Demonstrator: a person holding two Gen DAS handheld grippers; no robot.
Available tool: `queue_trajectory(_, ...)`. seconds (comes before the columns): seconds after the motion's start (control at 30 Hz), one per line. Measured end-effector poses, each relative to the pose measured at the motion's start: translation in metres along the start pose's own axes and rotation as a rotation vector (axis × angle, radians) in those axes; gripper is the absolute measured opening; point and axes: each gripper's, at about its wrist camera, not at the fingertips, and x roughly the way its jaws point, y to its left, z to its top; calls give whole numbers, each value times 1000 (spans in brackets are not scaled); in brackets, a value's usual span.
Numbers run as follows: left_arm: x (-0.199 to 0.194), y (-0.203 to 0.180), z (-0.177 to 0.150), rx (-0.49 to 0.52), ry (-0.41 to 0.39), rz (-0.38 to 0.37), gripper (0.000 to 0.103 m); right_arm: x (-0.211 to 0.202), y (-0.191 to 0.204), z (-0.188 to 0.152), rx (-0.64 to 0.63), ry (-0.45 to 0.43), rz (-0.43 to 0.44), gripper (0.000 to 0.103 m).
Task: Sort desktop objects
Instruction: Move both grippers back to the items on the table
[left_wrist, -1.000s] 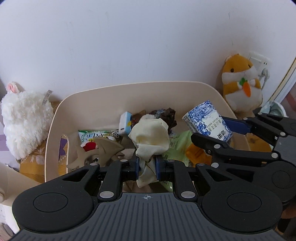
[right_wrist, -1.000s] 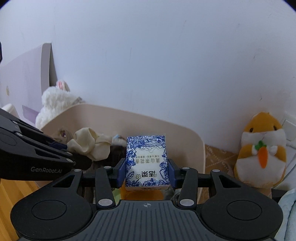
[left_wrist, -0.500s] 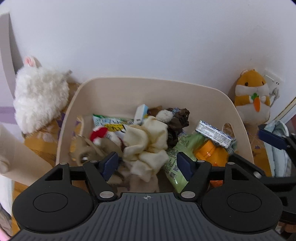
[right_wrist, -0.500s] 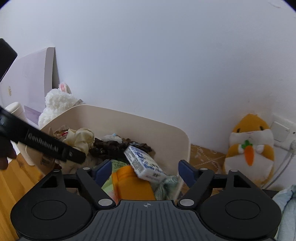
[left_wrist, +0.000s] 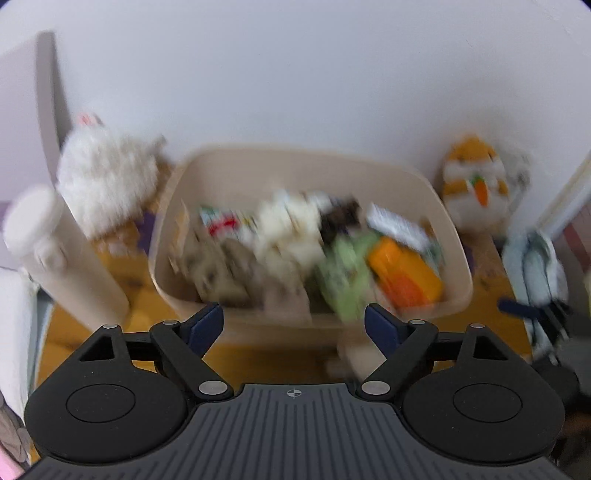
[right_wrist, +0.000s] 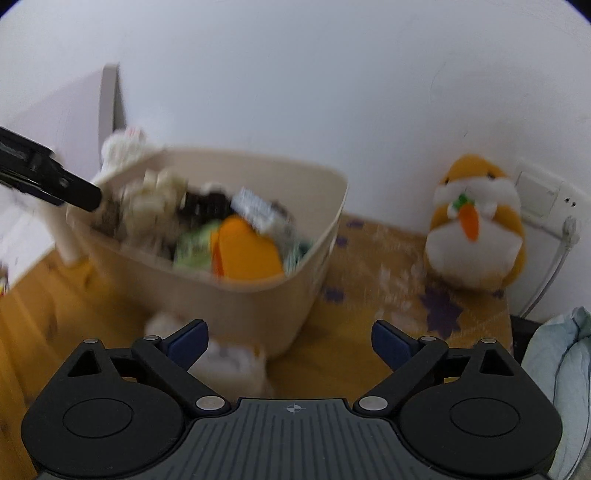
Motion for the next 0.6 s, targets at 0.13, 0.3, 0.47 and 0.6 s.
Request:
queue_trajectory(0.13,21,-21,-26,110,76,23,85,12,3,-10,-29,54,24,95)
queue_trajectory(0.3,48,-44,-45,177,136,-7,85,22,11,-17,-42,92,55,95)
queue_trajectory(0.47,75,-61,-53,159,187,-24,85,31,19,-25,-81,128,52,92)
queue_trajectory(0.6,93,-65,-56,121,230,-37,85,35,19,-33,-102,154,45,91)
